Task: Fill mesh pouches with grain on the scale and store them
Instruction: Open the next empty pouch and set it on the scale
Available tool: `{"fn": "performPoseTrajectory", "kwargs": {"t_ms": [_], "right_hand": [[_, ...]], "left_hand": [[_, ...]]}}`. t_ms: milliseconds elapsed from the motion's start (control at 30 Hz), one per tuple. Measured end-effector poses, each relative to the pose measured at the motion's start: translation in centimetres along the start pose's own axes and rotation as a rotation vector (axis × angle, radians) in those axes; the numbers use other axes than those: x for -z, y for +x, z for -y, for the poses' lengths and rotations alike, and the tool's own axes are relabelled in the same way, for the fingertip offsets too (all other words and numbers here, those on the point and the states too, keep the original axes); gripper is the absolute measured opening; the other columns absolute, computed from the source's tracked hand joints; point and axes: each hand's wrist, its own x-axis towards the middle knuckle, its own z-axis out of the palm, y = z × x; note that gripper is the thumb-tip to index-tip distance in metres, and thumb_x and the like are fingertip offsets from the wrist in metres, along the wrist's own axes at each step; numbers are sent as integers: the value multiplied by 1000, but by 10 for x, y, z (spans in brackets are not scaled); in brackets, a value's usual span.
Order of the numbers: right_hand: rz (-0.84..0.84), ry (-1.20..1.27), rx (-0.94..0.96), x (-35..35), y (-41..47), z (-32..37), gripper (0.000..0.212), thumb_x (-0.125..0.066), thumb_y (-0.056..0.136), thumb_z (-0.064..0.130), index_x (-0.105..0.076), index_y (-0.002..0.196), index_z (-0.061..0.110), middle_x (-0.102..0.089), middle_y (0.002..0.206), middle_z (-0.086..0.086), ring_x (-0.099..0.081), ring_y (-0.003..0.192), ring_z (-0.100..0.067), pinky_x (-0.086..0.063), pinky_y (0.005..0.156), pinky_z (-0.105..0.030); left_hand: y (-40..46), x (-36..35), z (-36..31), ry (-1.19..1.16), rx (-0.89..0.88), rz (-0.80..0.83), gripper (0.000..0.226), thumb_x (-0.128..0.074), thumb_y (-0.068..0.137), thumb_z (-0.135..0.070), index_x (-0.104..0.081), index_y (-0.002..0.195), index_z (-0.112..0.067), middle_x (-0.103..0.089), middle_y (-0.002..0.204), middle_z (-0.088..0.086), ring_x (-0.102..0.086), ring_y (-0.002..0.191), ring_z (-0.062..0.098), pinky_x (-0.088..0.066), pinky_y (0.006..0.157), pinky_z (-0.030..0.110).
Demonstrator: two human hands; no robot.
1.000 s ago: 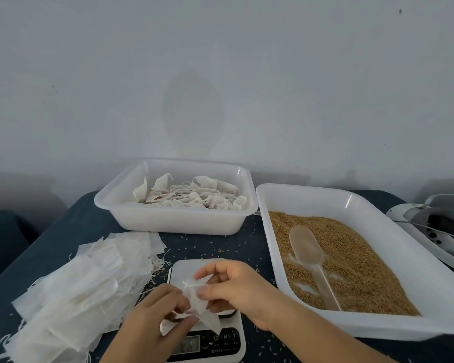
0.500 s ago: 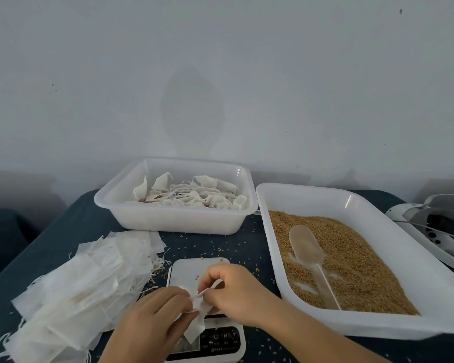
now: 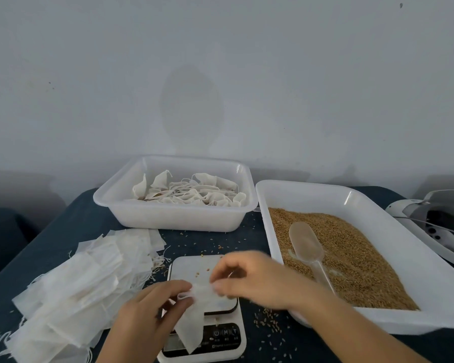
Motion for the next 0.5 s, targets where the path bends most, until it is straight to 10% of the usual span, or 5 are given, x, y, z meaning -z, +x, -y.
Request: {"fn": "performPoseTrajectory", "kwargs": {"t_ms": [233, 500], "right_hand": [[-375, -285, -280, 108, -26, -36, 14, -58, 88, 37, -67, 84, 27, -69, 75, 8, -65, 67, -5, -51, 64, -17], [63, -536, -864, 132, -20, -114, 35, -59, 89, 45, -63, 83, 10, -56, 52, 6, -54, 41, -8, -45, 46, -18]], "left_hand": [[0, 3, 5, 4, 57, -35, 31, -78, 71, -27, -53, 86, -37, -60, 86, -22, -57, 61, -1, -42, 54, 8], [4, -3, 4, -31, -58, -30, 24, -69, 69, -14, -57, 82, -31, -57, 89, -20, -58, 70, -4, -49, 57, 16]]}}
